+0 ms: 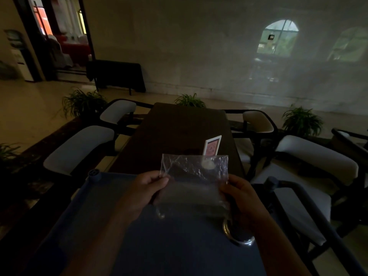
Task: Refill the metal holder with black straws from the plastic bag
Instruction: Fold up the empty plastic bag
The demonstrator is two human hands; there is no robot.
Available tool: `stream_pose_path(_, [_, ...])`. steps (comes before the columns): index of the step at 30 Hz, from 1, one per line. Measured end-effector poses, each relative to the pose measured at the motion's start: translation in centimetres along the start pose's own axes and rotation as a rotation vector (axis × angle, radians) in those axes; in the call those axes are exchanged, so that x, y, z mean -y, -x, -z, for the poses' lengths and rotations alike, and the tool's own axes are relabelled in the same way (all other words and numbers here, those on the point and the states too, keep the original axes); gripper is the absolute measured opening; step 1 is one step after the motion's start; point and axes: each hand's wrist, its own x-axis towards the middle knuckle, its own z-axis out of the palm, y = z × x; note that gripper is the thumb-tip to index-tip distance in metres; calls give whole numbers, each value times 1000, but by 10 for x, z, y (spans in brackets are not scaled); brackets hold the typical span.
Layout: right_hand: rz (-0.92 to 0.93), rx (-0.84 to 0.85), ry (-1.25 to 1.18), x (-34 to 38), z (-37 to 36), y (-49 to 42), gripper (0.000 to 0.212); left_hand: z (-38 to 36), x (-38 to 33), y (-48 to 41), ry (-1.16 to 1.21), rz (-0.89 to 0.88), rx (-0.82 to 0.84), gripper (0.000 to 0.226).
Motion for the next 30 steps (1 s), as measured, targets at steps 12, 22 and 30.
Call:
stream_pose_path(12, [-1, 5, -390, -1, -5, -4, 30, -5, 6, -9, 869, 5, 192, 22])
stream_pose_path(22, [-76, -72, -93, 6, -16, -2, 28, -5, -8, -2, 56, -72, -22, 37])
stream_pose_path(30, [-4, -93, 87, -1, -17, -3, 19, -8, -1, -6, 28, -96, -55, 12])
